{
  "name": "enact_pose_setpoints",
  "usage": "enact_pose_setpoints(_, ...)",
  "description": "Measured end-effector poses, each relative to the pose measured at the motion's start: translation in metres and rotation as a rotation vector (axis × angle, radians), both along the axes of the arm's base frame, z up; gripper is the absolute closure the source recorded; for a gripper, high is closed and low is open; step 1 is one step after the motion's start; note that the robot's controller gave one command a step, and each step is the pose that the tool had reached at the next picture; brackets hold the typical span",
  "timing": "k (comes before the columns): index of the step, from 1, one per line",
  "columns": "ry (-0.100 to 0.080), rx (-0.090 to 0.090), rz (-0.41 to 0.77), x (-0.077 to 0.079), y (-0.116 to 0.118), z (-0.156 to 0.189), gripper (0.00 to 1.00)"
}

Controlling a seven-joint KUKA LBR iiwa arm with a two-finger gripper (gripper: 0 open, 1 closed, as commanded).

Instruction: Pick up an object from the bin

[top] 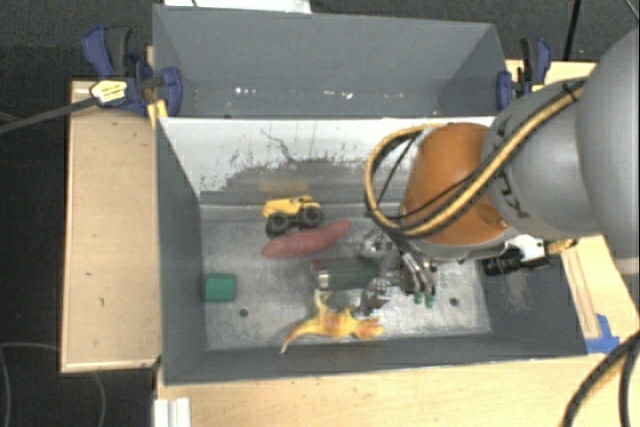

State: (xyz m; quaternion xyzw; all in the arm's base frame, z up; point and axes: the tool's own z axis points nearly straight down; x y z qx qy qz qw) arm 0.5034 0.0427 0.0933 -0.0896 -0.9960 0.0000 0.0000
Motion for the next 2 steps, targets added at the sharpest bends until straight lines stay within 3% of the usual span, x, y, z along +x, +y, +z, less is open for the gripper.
enact_pose_setpoints(2,0.001,0.0,0.0,0.0,0.0,0.029,1.0)
